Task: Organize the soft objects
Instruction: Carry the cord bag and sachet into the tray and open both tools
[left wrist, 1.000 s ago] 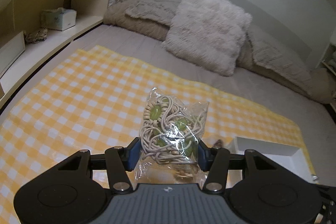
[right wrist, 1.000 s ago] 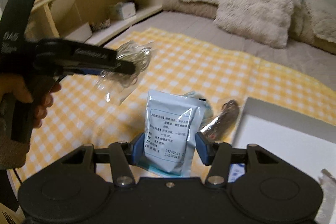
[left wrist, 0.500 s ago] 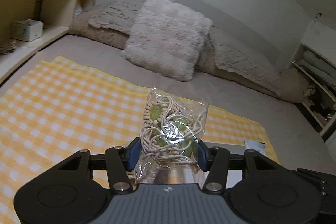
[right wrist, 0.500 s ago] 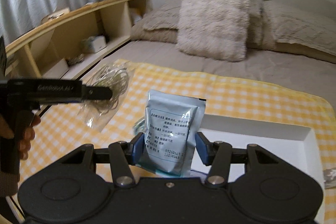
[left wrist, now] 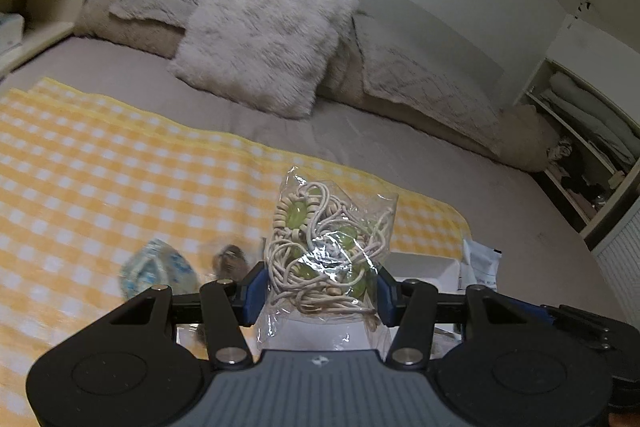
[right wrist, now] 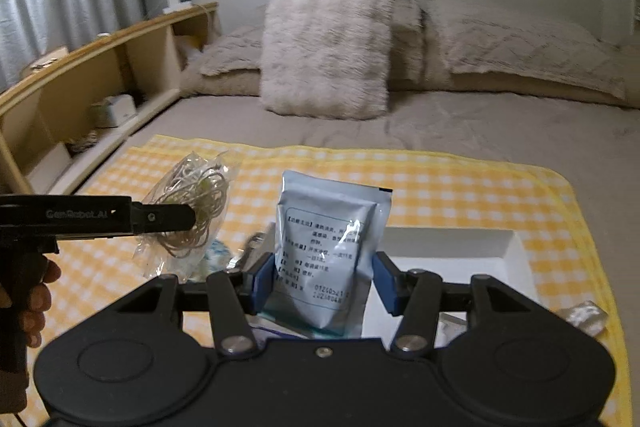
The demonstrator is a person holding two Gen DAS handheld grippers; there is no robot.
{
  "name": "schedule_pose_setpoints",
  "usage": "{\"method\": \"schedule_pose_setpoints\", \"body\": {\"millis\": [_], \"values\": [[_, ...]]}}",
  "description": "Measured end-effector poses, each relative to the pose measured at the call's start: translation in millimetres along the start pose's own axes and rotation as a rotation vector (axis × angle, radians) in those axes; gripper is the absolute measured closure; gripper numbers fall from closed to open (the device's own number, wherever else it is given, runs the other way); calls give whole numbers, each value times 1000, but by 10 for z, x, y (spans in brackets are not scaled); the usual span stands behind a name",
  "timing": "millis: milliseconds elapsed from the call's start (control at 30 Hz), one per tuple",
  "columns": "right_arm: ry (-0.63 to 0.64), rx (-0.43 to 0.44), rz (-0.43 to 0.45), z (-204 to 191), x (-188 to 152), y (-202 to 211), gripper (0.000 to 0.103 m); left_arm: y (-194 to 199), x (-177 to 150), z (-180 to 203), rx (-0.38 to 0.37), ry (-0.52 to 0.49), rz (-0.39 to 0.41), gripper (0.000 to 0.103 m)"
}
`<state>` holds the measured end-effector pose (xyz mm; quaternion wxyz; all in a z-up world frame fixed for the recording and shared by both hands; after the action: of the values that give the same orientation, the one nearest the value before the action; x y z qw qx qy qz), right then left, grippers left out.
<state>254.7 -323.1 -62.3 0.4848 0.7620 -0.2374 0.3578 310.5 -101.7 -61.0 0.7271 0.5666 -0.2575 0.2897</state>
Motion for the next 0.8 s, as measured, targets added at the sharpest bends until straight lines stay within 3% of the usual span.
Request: {"method": "schedule_pose_setpoints", "body": {"millis": [300, 433, 700, 800], "values": [[-26, -47, -41, 314, -56, -114, 49, -489, -156, 325, -36, 4, -89, 49], [-36, -56, -65, 416, -61, -224, 49, -729, -211, 337, -36, 32, -141, 49], [-28, -39, -116, 469, -45, -543, 49, -1039, -189, 246, 13, 64, -154, 49], [-16, -32, -141, 476, -66, -670, 49, -1121, -198, 179, 11, 97, -181, 43]]}}
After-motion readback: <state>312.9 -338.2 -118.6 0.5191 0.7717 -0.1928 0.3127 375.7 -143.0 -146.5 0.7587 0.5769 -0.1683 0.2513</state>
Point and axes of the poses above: each gripper's, at about its wrist camera, not at the fingertips, and y roughly against the way its jaws point, z to its right, x to its top, the point moved 1 cm from there along -y, roughly the way its jaws point, and after that the axes turned 13 degrees about x, right-handed, at the moved point
